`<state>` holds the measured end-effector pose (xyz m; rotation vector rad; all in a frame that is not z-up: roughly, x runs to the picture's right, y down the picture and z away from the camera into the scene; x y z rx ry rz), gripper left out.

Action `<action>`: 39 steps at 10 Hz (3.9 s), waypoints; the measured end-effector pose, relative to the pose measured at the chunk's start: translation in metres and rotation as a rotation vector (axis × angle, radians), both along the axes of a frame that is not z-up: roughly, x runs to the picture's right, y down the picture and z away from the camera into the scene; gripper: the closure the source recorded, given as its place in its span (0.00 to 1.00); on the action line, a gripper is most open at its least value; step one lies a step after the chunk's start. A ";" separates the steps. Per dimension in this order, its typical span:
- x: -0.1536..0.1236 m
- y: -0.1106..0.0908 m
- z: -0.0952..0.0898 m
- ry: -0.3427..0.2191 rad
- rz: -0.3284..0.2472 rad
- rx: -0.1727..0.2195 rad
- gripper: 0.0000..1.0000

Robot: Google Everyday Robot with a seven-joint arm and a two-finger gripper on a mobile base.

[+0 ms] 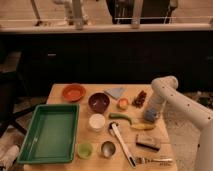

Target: Place sponge in red bowl

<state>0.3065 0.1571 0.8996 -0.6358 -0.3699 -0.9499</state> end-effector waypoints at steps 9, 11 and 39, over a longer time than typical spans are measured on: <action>-0.009 -0.019 -0.027 -0.036 0.049 0.053 1.00; -0.019 -0.031 -0.033 -0.061 0.070 0.074 1.00; -0.177 -0.202 0.049 -0.484 0.417 0.193 1.00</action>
